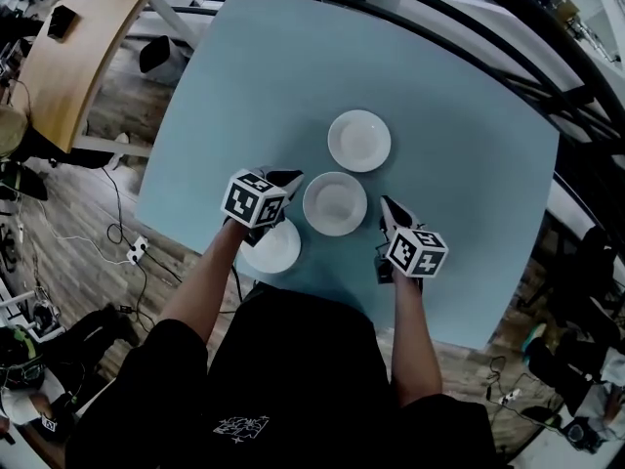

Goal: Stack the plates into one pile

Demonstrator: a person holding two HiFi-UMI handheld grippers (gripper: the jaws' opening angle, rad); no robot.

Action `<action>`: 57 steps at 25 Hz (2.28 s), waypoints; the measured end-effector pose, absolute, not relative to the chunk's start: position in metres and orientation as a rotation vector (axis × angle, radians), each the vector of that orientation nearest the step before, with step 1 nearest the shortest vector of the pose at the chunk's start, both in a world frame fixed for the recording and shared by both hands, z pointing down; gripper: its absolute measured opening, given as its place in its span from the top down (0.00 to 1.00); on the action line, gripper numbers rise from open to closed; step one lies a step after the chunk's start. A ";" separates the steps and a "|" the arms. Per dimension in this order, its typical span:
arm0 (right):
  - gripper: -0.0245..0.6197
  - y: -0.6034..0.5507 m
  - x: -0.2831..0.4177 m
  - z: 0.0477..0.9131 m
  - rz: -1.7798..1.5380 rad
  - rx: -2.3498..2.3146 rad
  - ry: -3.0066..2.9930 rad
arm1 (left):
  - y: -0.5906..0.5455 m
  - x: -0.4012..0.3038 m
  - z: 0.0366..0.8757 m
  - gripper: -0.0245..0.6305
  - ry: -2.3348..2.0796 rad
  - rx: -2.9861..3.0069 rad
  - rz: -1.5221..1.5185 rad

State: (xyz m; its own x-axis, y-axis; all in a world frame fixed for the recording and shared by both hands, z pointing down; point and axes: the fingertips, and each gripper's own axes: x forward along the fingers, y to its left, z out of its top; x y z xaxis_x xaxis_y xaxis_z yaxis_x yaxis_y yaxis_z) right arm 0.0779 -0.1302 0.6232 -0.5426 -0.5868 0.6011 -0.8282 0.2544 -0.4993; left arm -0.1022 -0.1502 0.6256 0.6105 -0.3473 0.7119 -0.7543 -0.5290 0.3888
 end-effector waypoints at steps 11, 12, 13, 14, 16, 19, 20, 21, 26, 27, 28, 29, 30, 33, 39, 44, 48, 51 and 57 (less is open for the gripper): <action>0.94 -0.101 0.074 0.659 1.474 1.115 -2.142 | -0.122 -0.082 0.664 0.81 -0.610 1.926 0.712; 0.91 -0.099 0.073 0.661 1.499 1.098 -2.138 | -0.120 -0.081 0.665 0.81 -0.592 1.913 0.714; 0.82 -0.097 0.071 0.663 1.525 1.077 -2.133 | -0.118 -0.081 0.667 0.80 -0.572 1.899 0.718; 0.78 -0.095 0.069 0.664 1.550 1.055 -2.128 | -0.116 -0.081 0.668 0.80 -0.550 1.884 0.722; 0.76 -0.091 0.067 0.667 1.595 1.026 -2.107 | -0.113 -0.081 0.669 0.80 -0.506 1.851 0.722; 0.73 -0.086 0.065 0.670 1.656 0.988 -2.066 | -0.111 -0.079 0.670 0.80 -0.459 1.809 0.706; 0.72 -0.085 0.064 0.671 1.671 0.975 -2.054 | -0.112 -0.079 0.672 0.79 -0.451 1.800 0.706; 0.72 -0.083 0.064 0.673 1.683 0.961 -2.042 | -0.112 -0.079 0.673 0.79 -0.445 1.795 0.708; 0.72 -0.078 0.064 0.679 1.790 0.946 -1.988 | -0.111 -0.077 0.680 0.80 -0.420 1.772 0.711; 0.72 -0.078 0.063 0.680 1.822 0.950 -1.976 | -0.110 -0.076 0.681 0.80 -0.413 1.762 0.704; 0.73 -0.078 0.062 0.680 1.849 0.952 -1.962 | -0.109 -0.076 0.682 0.80 -0.406 1.750 0.695; 0.73 -0.078 0.062 0.681 1.868 0.954 -1.946 | -0.108 -0.076 0.683 0.80 -0.399 1.739 0.684; 0.75 -0.078 0.062 0.683 1.883 0.955 -1.931 | -0.108 -0.075 0.683 0.80 -0.392 1.727 0.672; 0.76 -0.077 0.062 0.684 1.912 0.948 -1.903 | -0.108 -0.074 0.684 0.80 -0.361 1.694 0.656; 0.76 -0.080 0.057 0.684 1.923 0.941 -1.894 | -0.109 -0.068 0.685 0.81 -0.314 1.672 0.668; 0.82 -0.082 0.054 0.686 1.936 0.949 -1.877 | -0.109 -0.064 0.686 0.84 -0.288 1.662 0.675; 0.90 -0.080 0.058 0.692 1.935 0.971 -1.851 | -0.106 -0.066 0.690 0.90 -0.283 1.656 0.704; 0.91 -0.081 0.057 0.691 1.931 0.961 -1.855 | -0.106 -0.068 0.687 0.91 -0.268 1.648 0.708; 0.91 -0.099 0.055 0.676 1.943 0.974 -1.901 | -0.126 -0.069 0.665 0.92 -0.251 1.682 0.688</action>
State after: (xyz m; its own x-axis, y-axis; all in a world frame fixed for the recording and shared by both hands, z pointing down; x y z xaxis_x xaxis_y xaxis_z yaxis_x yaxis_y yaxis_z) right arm 0.0548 -0.0995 0.6760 -0.7441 -0.2677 0.6121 -0.6061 -0.1149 -0.7870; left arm -0.0693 -0.1260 0.6652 0.7992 0.2043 0.5653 -0.5200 -0.2370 0.8207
